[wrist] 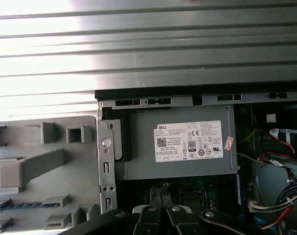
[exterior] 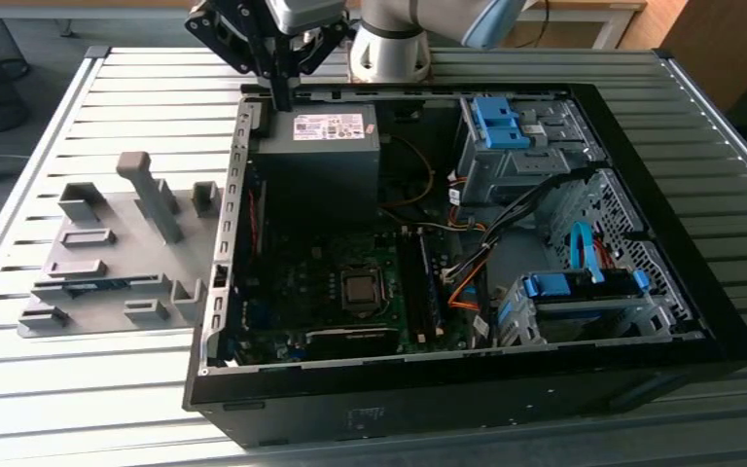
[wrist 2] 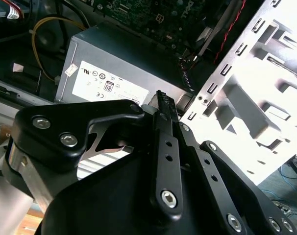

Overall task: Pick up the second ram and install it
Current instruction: 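Reach for the second ram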

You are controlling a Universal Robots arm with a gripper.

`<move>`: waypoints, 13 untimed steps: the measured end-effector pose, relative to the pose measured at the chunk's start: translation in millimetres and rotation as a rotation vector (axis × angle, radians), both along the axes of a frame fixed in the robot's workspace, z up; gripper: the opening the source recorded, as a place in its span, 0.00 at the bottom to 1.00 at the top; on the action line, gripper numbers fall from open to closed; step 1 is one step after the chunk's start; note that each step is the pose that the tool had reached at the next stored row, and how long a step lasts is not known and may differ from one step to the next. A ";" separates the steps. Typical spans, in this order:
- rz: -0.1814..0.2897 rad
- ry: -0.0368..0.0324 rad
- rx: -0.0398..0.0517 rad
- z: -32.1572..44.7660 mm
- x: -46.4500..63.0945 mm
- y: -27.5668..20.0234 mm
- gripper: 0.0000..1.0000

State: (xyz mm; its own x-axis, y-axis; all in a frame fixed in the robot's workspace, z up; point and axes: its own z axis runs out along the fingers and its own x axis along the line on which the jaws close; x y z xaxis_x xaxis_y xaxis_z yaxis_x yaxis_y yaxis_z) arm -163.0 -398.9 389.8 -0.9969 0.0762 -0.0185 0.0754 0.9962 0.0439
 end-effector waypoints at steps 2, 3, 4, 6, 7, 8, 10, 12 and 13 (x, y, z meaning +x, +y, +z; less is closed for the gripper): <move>0.000 0.0003 0.0001 -0.2 -0.9 0.0 0.10; 0.000 0.0004 0.0001 -0.3 -1.3 0.0 0.10; 0.000 0.0006 0.0000 -0.3 -1.8 0.0 0.10; 0.000 0.0009 0.0000 -0.5 -2.7 0.0 0.10; 0.000 0.0010 0.0001 -0.6 -3.2 0.0 0.10; 0.000 0.0012 0.0001 -0.7 -3.7 0.0 0.10; 0.000 0.0014 0.0001 -0.9 -4.6 0.0 0.10; 0.000 0.0017 0.0000 -1.0 -5.6 0.0 0.10; 0.000 0.0019 0.0000 -1.1 -6.1 0.0 0.10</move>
State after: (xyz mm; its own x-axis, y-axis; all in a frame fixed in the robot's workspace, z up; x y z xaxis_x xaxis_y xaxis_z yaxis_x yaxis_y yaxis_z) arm -169.1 -398.9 388.7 -0.9970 0.0763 -0.0166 0.0755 0.9962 0.0438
